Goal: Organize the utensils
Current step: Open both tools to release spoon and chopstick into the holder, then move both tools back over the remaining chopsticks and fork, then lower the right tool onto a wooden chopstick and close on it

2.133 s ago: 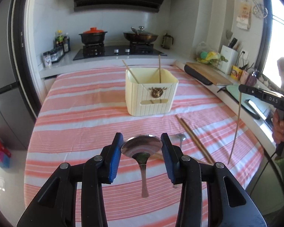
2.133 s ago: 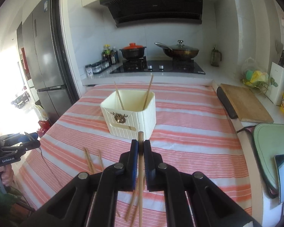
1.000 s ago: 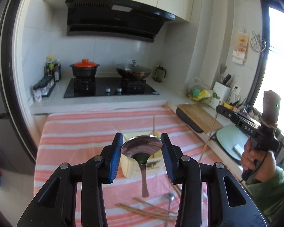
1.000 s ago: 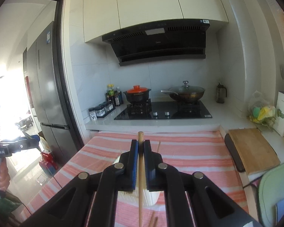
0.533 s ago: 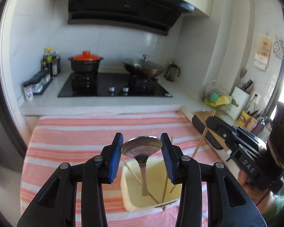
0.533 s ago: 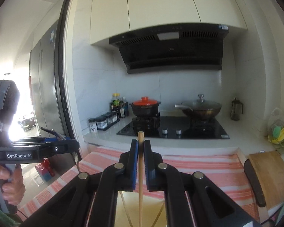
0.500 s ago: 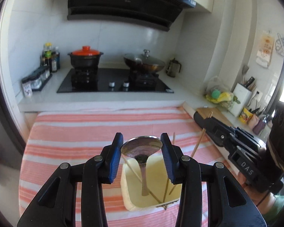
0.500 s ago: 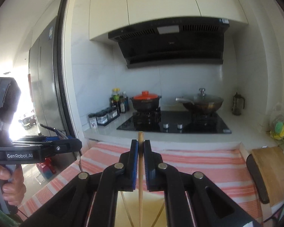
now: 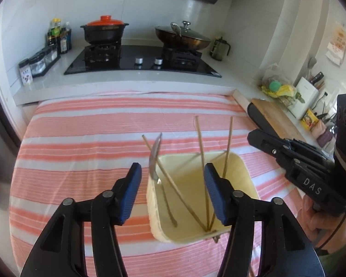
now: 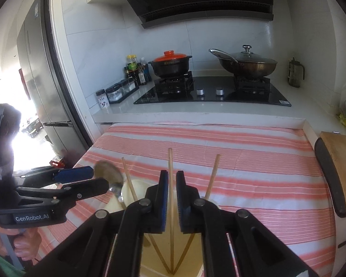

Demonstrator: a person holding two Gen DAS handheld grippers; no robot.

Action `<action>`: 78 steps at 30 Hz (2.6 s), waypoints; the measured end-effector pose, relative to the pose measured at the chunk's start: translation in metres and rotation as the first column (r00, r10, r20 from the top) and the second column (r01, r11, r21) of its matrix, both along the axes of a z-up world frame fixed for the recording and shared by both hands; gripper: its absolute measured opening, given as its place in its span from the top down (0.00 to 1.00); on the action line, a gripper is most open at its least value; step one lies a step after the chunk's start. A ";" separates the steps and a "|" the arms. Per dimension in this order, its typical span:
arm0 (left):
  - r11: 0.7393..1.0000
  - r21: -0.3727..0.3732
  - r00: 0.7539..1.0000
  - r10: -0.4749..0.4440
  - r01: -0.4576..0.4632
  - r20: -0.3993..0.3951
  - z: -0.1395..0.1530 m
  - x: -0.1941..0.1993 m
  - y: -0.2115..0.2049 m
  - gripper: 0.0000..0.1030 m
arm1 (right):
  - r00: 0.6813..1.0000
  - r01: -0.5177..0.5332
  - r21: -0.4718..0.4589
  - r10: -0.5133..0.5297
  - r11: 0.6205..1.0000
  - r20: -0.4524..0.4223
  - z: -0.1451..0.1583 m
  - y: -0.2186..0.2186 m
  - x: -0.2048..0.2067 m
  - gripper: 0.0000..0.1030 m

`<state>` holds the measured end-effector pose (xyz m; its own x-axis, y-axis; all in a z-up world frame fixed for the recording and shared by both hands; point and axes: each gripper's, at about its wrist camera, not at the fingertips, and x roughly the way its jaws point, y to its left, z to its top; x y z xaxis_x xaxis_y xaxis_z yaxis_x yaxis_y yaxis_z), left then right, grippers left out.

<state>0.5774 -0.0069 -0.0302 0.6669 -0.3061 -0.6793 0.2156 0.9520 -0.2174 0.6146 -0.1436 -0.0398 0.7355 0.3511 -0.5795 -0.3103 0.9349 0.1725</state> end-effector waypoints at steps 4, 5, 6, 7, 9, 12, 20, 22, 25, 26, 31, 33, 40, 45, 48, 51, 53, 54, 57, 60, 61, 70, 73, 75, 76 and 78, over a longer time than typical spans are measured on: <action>0.999 0.029 0.999 -0.041 0.041 0.028 0.011 -0.062 0.013 0.27 | 0.999 0.003 -0.043 -0.002 0.999 0.035 0.023 -0.015 -0.044 0.63; 0.998 0.044 0.998 -0.054 0.053 0.026 0.009 -0.081 0.017 0.24 | 0.999 0.009 -0.062 -0.007 0.998 0.037 0.026 -0.020 -0.059 0.61; 0.996 0.058 0.998 -0.065 0.064 0.022 0.006 -0.101 0.020 0.21 | 0.999 0.019 -0.086 -0.016 0.996 0.033 0.026 -0.025 -0.076 0.58; 0.995 0.071 0.997 -0.073 0.072 0.016 0.001 -0.120 0.023 0.20 | 1.000 0.023 -0.106 -0.020 0.994 0.023 0.023 -0.032 -0.094 0.57; 0.993 0.085 0.997 -0.081 0.080 0.001 -0.014 -0.160 0.029 0.18 | 0.999 0.037 -0.127 -0.036 0.991 0.005 0.011 -0.045 -0.132 0.57; 0.996 0.062 0.998 -0.056 0.057 -0.022 -0.045 -0.215 0.033 0.16 | 0.996 0.089 -0.160 -0.091 0.983 -0.002 -0.023 -0.061 -0.196 0.57; 0.996 -0.072 0.994 0.035 -0.043 -0.099 -0.116 -0.287 0.011 0.15 | 0.951 0.300 -0.122 -0.308 0.946 -0.044 -0.125 -0.086 -0.321 0.57; 0.997 -0.068 0.991 0.032 -0.041 -0.127 -0.125 -0.289 0.002 0.15 | 0.942 0.314 -0.132 -0.326 0.940 -0.075 -0.141 -0.090 -0.327 0.57; 0.998 -0.045 0.989 0.046 -0.053 -0.143 -0.135 -0.297 -0.005 0.15 | 0.938 0.321 -0.148 -0.336 0.935 -0.086 -0.152 -0.095 -0.330 0.57; 0.997 -0.045 0.988 0.053 -0.060 -0.145 -0.136 -0.298 -0.006 0.15 | 0.937 0.324 -0.149 -0.339 0.934 -0.086 -0.155 -0.096 -0.332 0.57; 0.994 -0.046 0.984 0.088 -0.096 -0.153 -0.140 -0.303 -0.004 0.15 | 0.934 0.340 -0.110 -0.349 0.934 -0.079 -0.154 -0.099 -0.338 0.57; 0.994 -0.038 0.984 0.098 -0.105 -0.151 -0.141 -0.305 -0.003 0.15 | 0.937 0.334 -0.105 -0.342 0.937 -0.076 -0.155 -0.098 -0.339 0.57; 0.992 -0.024 0.977 0.117 -0.123 -0.177 -0.151 -0.311 -0.004 0.15 | 0.934 0.339 -0.082 -0.346 0.937 -0.093 -0.161 -0.098 -0.343 0.57; 0.991 -0.042 0.972 0.114 -0.125 -0.206 -0.161 -0.310 -0.005 0.15 | 0.937 0.323 -0.092 -0.332 0.942 -0.109 -0.166 -0.093 -0.342 0.57; 0.993 -0.040 0.974 0.098 -0.108 -0.203 -0.159 -0.305 -0.009 0.15 | 0.939 0.314 -0.089 -0.323 0.945 -0.118 -0.168 -0.090 -0.342 0.57; 0.992 -0.055 0.975 0.101 -0.114 -0.197 -0.153 -0.290 -0.012 0.15 | 0.942 0.304 -0.097 -0.314 0.948 -0.122 -0.171 -0.085 -0.341 0.57; 0.987 -0.064 0.970 0.131 -0.147 -0.203 -0.151 -0.274 -0.011 0.15 | 0.939 0.305 -0.095 -0.316 0.947 -0.134 -0.175 -0.084 -0.339 0.57; 0.984 -0.062 0.967 0.152 -0.168 -0.203 -0.151 -0.265 -0.012 0.15 | 0.938 0.308 -0.091 -0.319 0.947 -0.137 -0.176 -0.084 -0.339 0.57; 0.977 -0.014 0.957 0.205 -0.212 -0.206 -0.155 -0.240 -0.022 0.15 | 0.938 0.312 -0.082 -0.321 0.946 -0.134 -0.175 -0.085 -0.339 0.57; 0.973 0.033 0.944 0.228 -0.227 -0.237 -0.166 -0.220 -0.036 0.15 | 0.939 0.313 -0.075 -0.320 0.947 -0.125 -0.171 -0.087 -0.339 0.57; 0.971 0.049 0.940 0.238 -0.233 -0.246 -0.170 -0.216 -0.041 0.15 | 0.939 0.314 -0.075 -0.322 0.946 -0.119 -0.169 -0.088 -0.340 0.57; 0.949 0.177 0.933 0.296 -0.262 -0.206 -0.178 -0.221 -0.057 0.13 | 0.925 0.361 -0.049 -0.364 0.931 -0.111 -0.165 -0.110 -0.345 0.57; 0.950 0.182 0.933 0.290 -0.254 -0.212 -0.177 -0.224 -0.052 0.13 | 0.925 0.359 -0.067 -0.364 0.931 -0.106 -0.166 -0.111 -0.345 0.57; 0.950 0.181 0.932 0.292 -0.256 -0.216 -0.176 -0.229 -0.046 0.13 | 0.930 0.345 -0.072 -0.351 0.936 -0.109 -0.166 -0.108 -0.344 0.57; 0.949 0.185 0.931 0.293 -0.255 -0.217 -0.176 -0.229 -0.044 0.13 | 0.933 0.335 -0.072 -0.342 0.939 -0.113 -0.167 -0.107 -0.344 0.57; 0.946 0.201 0.931 0.296 -0.255 -0.214 -0.176 -0.233 -0.037 0.13 | 0.939 0.312 -0.073 -0.319 0.947 -0.127 -0.169 -0.102 -0.342 0.57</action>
<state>0.3449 -0.0438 -0.2064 0.5208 -0.0021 -0.8537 -0.0989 0.9931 -0.0628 0.2721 -0.2452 -0.2086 0.7172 0.0810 -0.6922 0.0249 0.9896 0.1416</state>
